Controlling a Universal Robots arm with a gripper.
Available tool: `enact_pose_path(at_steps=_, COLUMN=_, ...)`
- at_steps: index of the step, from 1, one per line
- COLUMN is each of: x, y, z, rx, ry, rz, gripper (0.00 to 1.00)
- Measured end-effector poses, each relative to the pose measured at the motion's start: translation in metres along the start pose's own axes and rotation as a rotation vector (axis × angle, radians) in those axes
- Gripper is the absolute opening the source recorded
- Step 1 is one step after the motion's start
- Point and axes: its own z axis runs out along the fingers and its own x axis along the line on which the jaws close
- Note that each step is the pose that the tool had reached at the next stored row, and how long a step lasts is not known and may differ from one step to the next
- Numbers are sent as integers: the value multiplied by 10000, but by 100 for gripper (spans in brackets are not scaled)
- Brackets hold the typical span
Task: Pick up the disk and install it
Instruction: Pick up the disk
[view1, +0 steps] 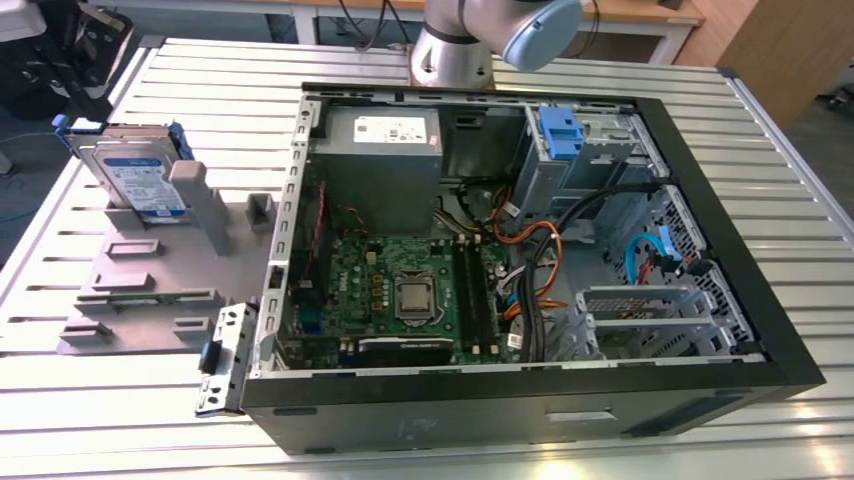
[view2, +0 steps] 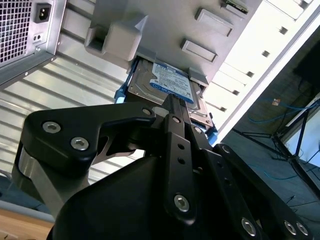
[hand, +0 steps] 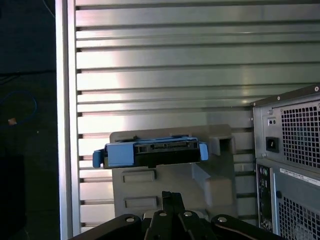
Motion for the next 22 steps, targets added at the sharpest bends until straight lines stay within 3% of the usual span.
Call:
enact_pose_path(at_steps=8, x=0, y=0, z=0, rx=-5, ry=17, rz=-394, gripper=11)
enact_pose_path(at_steps=22, x=0, y=0, z=0, rx=-8, ry=29, rz=-674, gripper=11)
